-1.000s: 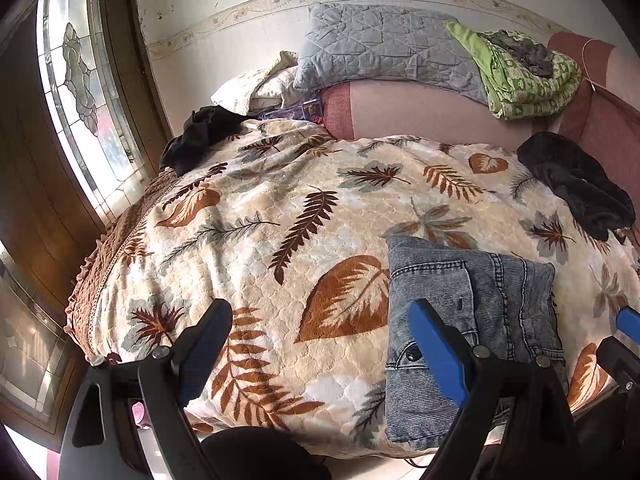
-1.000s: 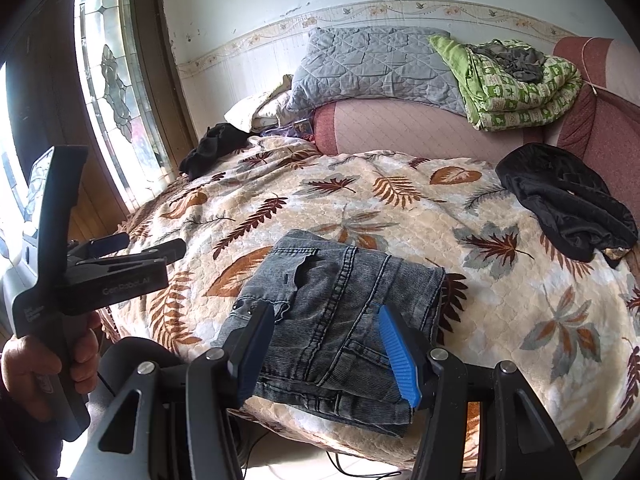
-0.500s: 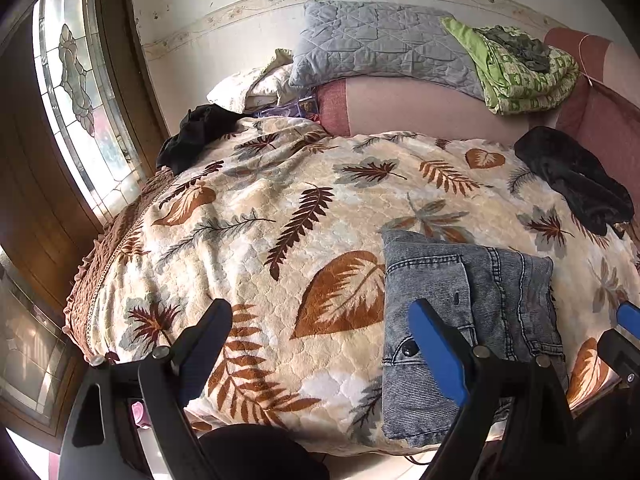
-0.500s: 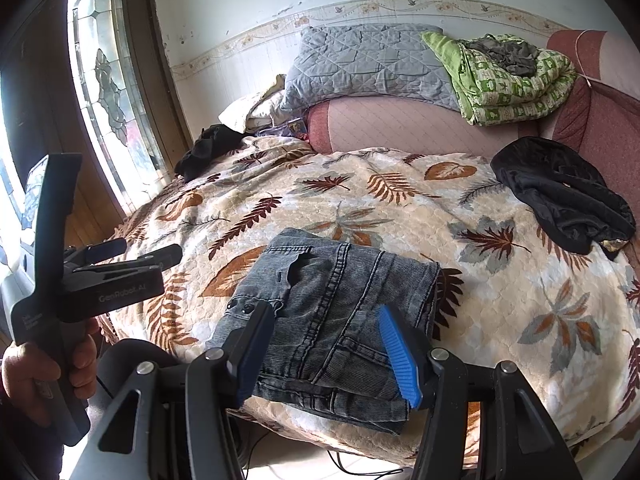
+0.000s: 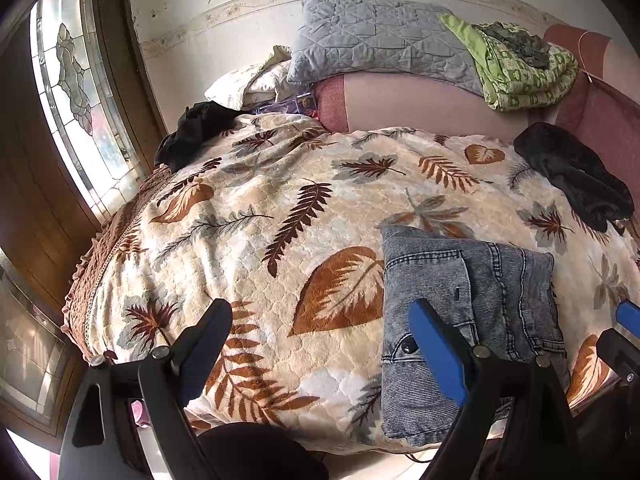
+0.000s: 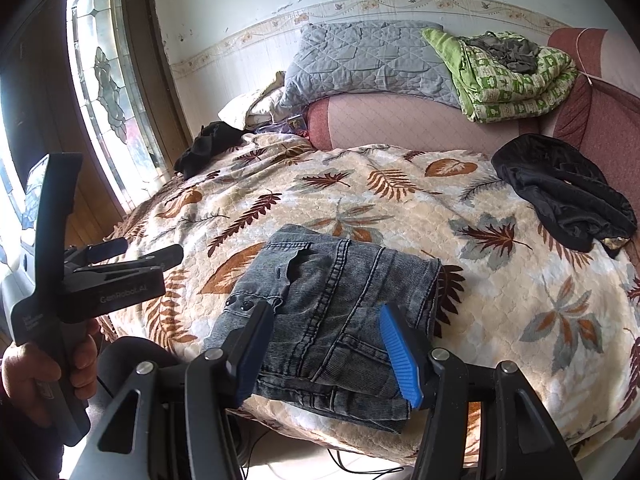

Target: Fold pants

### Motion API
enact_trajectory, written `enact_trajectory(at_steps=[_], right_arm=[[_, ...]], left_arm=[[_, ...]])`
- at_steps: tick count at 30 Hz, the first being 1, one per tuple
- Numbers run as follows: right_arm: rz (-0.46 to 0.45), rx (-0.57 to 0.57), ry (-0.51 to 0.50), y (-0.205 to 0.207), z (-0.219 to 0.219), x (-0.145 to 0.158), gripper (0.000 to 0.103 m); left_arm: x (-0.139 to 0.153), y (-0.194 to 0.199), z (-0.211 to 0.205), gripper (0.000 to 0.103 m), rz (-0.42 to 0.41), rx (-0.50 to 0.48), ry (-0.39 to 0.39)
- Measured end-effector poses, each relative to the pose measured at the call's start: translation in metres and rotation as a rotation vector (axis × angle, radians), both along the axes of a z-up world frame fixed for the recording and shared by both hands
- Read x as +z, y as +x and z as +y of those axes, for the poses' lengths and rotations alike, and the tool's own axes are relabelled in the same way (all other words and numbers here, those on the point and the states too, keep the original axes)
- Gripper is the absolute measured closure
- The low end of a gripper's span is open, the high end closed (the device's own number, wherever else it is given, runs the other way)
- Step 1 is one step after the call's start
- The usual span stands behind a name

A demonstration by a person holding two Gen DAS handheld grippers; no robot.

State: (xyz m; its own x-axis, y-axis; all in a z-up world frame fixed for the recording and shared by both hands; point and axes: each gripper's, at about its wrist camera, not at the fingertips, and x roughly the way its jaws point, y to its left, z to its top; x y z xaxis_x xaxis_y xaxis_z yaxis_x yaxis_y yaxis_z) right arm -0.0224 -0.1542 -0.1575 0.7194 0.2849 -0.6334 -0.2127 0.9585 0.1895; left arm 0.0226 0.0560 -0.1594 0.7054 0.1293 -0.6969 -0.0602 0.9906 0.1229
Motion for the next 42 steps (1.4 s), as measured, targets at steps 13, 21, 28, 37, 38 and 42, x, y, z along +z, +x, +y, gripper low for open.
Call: enact_trajectory(at_steps=[13, 21, 28, 37, 38, 42], right_arm=[[0.035, -0.023, -0.010, 0.006, -0.002, -0.007, 0.043], [0.060, -0.057, -0.022, 0.011, -0.002, -0.008, 0.043], [0.079, -0.095, -0.047, 0.018, -0.001, -0.006, 0.043], [0.103, -0.177, -0.084, 0.027, -0.007, -0.001, 0.043], [0.105, -0.184, -0.090, 0.027, -0.009, -0.001, 0.043], [0.106, -0.216, -0.115, 0.028, -0.013, 0.002, 0.043]], left_arm=[[-0.004, 0.000, -0.002, 0.013, 0.010, -0.007, 0.001], [-0.004, 0.000, -0.003, 0.013, 0.012, -0.011, 0.000], [-0.003, -0.001, -0.005, 0.013, 0.012, -0.022, -0.002], [-0.002, -0.004, -0.006, 0.013, 0.008, -0.031, -0.004], [-0.001, -0.004, -0.007, 0.013, 0.008, -0.033, -0.003], [0.001, -0.007, -0.011, 0.013, 0.003, -0.042, 0.005]])
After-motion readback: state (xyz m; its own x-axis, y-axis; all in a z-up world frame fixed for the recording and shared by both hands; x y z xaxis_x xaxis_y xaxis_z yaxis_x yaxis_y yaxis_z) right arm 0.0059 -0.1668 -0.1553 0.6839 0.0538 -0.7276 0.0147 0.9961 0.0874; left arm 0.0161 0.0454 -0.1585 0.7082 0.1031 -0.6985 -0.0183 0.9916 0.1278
